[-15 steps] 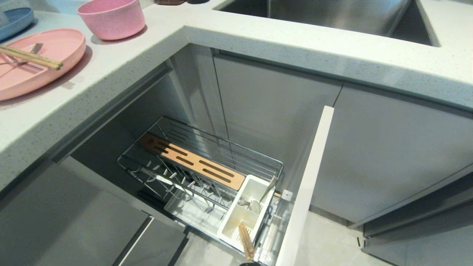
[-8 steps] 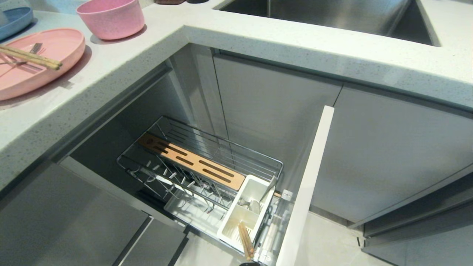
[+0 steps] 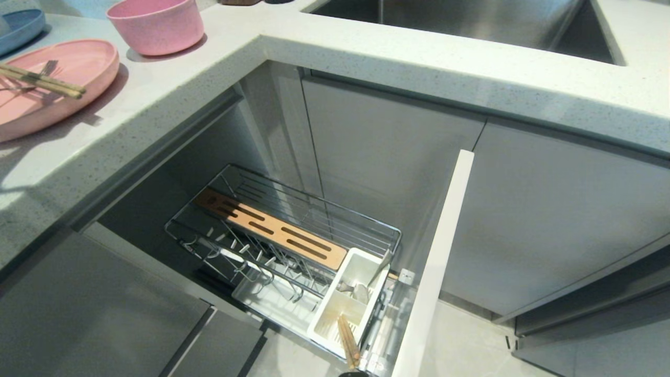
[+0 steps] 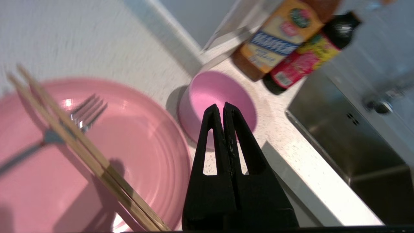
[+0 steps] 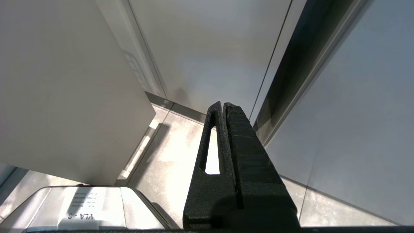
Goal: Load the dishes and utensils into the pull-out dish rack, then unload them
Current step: Pick up the chopsticks and place it in the cupboard
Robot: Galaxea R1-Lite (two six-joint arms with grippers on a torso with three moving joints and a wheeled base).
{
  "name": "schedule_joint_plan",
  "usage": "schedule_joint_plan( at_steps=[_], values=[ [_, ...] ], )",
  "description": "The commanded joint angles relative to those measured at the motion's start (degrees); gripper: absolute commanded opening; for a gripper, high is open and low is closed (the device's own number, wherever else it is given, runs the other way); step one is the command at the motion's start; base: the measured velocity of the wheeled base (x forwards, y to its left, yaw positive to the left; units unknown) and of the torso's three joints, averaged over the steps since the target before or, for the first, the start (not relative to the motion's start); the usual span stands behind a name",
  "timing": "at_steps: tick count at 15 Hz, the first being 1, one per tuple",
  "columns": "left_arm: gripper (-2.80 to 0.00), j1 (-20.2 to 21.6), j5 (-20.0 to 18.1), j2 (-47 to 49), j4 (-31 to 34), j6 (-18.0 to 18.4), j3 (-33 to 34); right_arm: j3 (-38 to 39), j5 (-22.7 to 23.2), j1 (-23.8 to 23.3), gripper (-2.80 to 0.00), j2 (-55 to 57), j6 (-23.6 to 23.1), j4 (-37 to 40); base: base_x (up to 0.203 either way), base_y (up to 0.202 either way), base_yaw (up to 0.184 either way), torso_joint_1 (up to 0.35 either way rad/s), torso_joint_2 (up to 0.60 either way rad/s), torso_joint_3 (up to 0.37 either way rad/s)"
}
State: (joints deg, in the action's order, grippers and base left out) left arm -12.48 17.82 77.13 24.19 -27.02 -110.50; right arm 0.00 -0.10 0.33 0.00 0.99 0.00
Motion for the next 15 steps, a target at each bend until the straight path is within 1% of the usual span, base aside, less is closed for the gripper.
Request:
schedule_joint_plan(
  at_steps=[1,3,4,5,6,7,8,11,12,15],
  values=[
    [-2.80,-1.39,3.63,2.35,1.58,-2.74,-0.16,0.09,0.01,0.02,-2.80,0.00,0.00,-0.02,0.000,0.000,0.000,0.000,0.00,0.000],
    [-2.80,-1.80,7.44,2.19,3.68,-2.94,0.54,0.09,-0.04,0.02,-2.80,0.00,0.03,-0.01,0.000,0.000,0.000,0.000,0.00,0.000],
    [-2.80,-2.35,10.13,2.02,4.15,-3.03,1.53,0.09,0.00,0.02,-2.80,0.00,0.02,-0.07,0.000,0.000,0.000,0.000,0.00,0.000],
    [-2.80,-2.85,12.49,1.79,4.69,-3.63,2.56,0.09,-0.02,0.02,-2.80,0.00,0.02,-0.05,0.000,0.000,0.000,0.000,0.00,0.000],
    [-2.80,-2.96,15.40,1.52,6.39,-5.59,3.17,0.09,0.01,0.02,-2.80,0.00,0.05,-0.07,0.000,0.000,0.000,0.000,0.00,0.000],
    [-2.80,-2.99,16.67,1.46,8.47,-7.42,3.50,0.09,0.01,0.02,-2.80,0.00,0.03,-0.02,0.000,0.000,0.000,0.000,0.00,0.000],
    [-2.80,-2.99,16.88,1.71,9.94,-7.93,3.13,0.09,-0.05,0.02,-2.80,0.00,0.01,-0.03,0.000,0.000,0.000,0.000,0.00,0.000],
    [-2.80,-2.99,17.91,1.74,10.41,-7.96,3.09,0.09,0.01,0.03,-2.80,0.00,0.04,-0.07,0.000,0.000,0.000,0.000,0.00,0.000],
    [0.00,-2.99,18.73,1.71,11.54,-8.03,3.02,0.09,0.01,0.02,-2.80,0.00,-0.01,-0.02,0.000,0.000,0.000,0.000,0.00,0.000],
    [0.00,-2.99,20.87,1.26,13.33,-8.31,2.13,0.09,-0.02,0.02,-2.80,0.00,0.02,-0.09,0.000,0.000,0.000,0.000,0.00,0.000]
  ],
)
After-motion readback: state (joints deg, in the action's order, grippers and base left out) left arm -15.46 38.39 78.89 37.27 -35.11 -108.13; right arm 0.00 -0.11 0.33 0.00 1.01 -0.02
